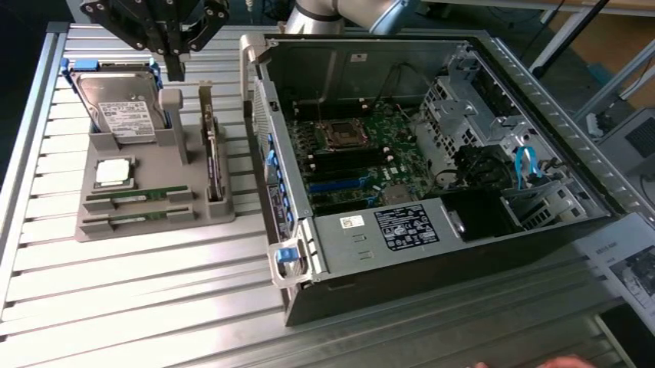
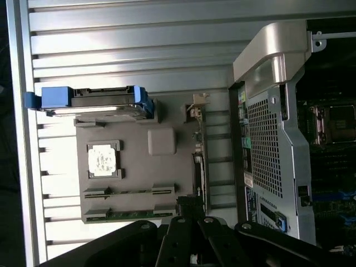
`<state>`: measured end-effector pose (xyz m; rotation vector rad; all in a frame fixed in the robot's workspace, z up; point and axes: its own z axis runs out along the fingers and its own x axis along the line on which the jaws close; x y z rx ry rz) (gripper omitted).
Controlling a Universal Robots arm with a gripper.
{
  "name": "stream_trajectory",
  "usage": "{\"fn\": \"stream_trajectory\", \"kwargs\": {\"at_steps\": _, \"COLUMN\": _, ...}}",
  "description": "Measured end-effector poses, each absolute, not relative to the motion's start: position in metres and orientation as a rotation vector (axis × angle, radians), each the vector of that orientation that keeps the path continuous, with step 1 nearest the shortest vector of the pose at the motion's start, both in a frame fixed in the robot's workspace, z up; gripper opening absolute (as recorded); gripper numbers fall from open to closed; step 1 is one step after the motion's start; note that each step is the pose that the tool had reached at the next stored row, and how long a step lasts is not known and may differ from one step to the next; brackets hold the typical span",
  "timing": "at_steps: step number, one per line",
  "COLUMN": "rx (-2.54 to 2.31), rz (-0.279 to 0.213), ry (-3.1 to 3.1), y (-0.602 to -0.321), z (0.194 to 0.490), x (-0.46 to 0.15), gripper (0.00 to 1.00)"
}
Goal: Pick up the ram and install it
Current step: 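Reach for the ram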
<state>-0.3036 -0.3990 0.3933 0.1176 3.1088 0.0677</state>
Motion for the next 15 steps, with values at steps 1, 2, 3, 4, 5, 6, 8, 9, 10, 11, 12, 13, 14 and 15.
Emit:
{"fn": "stream_trajectory", "kwargs": {"at_steps": 1, "rx": 0.118, "rz": 0.068, "ry": 3.109, "y": -0.399, "z": 0.393, "x": -0.306, "gripper": 0.10}}
{"fn": "stream_trajectory", "kwargs": {"at_steps": 2, "rx": 0.118, "rz": 0.068, "ry": 3.109, "y": -0.399, "z": 0.393, "x": -0.307, "gripper": 0.10}}
{"fn": "stream_trajectory", "kwargs": {"at_steps": 3, "rx": 0.118, "rz": 0.068, "ry": 3.109, "y": -0.399, "z": 0.393, "x": -0.310, "gripper": 0.10}}
{"fn": "stream_trajectory", "kwargs": {"at_steps": 4, "rx": 0.118, "rz": 0.068, "ry": 3.108, "y": -0.399, "z": 0.393, "x": -0.312, "gripper": 0.10}}
{"fn": "stream_trajectory", "kwargs": {"at_steps": 5, "rx": 0.118, "rz": 0.068, "ry": 3.108, "y": -0.399, "z": 0.393, "x": -0.314, "gripper": 0.10}}
{"fn": "stream_trajectory", "kwargs": {"at_steps": 6, "rx": 0.118, "rz": 0.068, "ry": 3.108, "y": -0.399, "z": 0.393, "x": -0.316, "gripper": 0.10}}
{"fn": "stream_trajectory", "kwargs": {"at_steps": 8, "rx": 0.118, "rz": 0.068, "ry": 3.108, "y": -0.399, "z": 0.393, "x": -0.320, "gripper": 0.10}}
{"fn": "stream_trajectory", "kwargs": {"at_steps": 9, "rx": 0.118, "rz": 0.068, "ry": 3.108, "y": -0.399, "z": 0.393, "x": -0.321, "gripper": 0.10}}
{"fn": "stream_trajectory", "kwargs": {"at_steps": 10, "rx": 0.118, "rz": 0.068, "ry": 3.108, "y": -0.399, "z": 0.393, "x": -0.323, "gripper": 0.10}}
{"fn": "stream_trajectory", "kwargs": {"at_steps": 11, "rx": 0.118, "rz": 0.068, "ry": 3.108, "y": -0.399, "z": 0.393, "x": -0.325, "gripper": 0.10}}
{"fn": "stream_trajectory", "kwargs": {"at_steps": 12, "rx": 0.118, "rz": 0.068, "ry": 3.108, "y": -0.399, "z": 0.393, "x": -0.327, "gripper": 0.10}}
{"fn": "stream_trajectory", "kwargs": {"at_steps": 13, "rx": 0.118, "rz": 0.068, "ry": 3.108, "y": -0.399, "z": 0.393, "x": -0.329, "gripper": 0.10}}
{"fn": "stream_trajectory", "kwargs": {"at_steps": 14, "rx": 0.118, "rz": 0.068, "ry": 3.108, "y": -0.399, "z": 0.393, "x": -0.331, "gripper": 0.10}}
{"fn": "stream_trajectory", "kwargs": {"at_steps": 15, "rx": 0.118, "rz": 0.068, "ry": 3.108, "y": -0.399, "z": 0.393, "x": -0.332, "gripper": 0.10}}
